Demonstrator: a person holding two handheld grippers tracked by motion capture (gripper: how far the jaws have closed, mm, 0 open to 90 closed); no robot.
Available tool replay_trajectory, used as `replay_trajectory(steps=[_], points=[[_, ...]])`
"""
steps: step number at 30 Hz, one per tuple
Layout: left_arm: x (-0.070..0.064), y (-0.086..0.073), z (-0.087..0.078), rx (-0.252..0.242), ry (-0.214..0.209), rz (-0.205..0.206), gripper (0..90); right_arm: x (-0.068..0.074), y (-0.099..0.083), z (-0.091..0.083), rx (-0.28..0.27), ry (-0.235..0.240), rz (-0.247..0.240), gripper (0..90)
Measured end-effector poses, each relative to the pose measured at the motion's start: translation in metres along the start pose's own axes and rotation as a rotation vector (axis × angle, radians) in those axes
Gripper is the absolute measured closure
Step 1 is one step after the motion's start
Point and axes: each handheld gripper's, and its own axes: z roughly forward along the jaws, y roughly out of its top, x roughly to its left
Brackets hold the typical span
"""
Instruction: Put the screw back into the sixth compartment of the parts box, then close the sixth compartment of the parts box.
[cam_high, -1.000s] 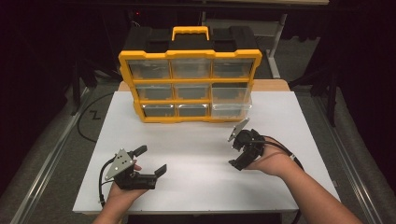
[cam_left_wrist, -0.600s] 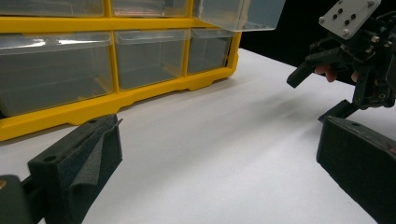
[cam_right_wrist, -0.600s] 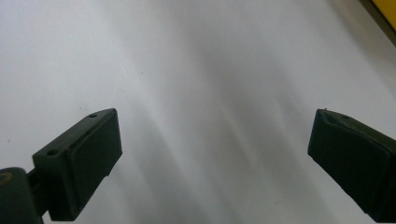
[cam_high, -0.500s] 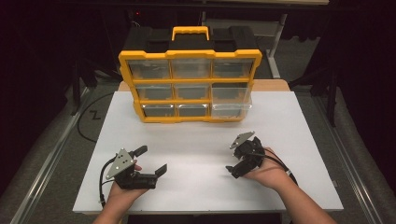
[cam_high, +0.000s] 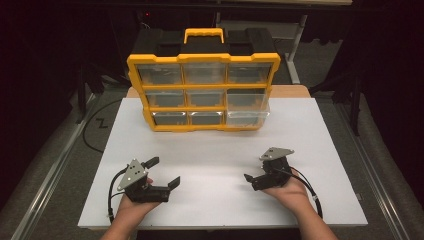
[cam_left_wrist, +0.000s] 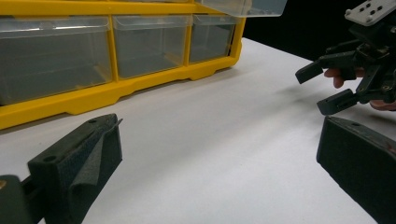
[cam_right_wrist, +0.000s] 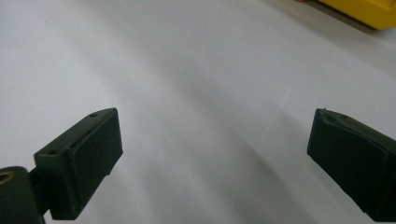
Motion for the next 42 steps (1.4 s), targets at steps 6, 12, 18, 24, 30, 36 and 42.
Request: replay_trajectory(steps=[6, 12, 18, 24, 30, 36, 42], points=[[0.001, -0.001, 0.001, 0.009, 0.005, 0.0, 0.7, -0.003, -0.011, -0.006, -0.055, -0.005, 0.06, 5.0], [0.001, -0.001, 0.001, 0.009, 0.008, -0.013, 0.8, -0.006, -0.017, -0.014, -0.124, -0.012, 0.1, 4.9], [0.002, -0.002, 0.002, 0.01, 0.014, -0.028, 0.8, -0.005, -0.02, -0.017, -0.176, -0.015, 0.101, 4.6], [0.002, -0.003, 0.0, 0.022, 0.015, -0.017, 0.7, 0.001, -0.015, -0.022, -0.241, -0.033, 0.089, 3.8], [0.001, -0.002, -0.003, 0.009, 0.019, -0.018, 0.7, 0.004, -0.013, -0.024, -0.285, -0.064, 0.076, 3.9], [0.004, -0.002, 0.001, 0.014, 0.011, -0.032, 0.7, 0.003, -0.011, -0.028, -0.338, -0.057, 0.109, 6.2], [0.002, -0.002, 0.004, 0.022, -0.007, -0.013, 0.7, 0.006, -0.009, -0.034, -0.375, -0.082, 0.118, 18.4]])
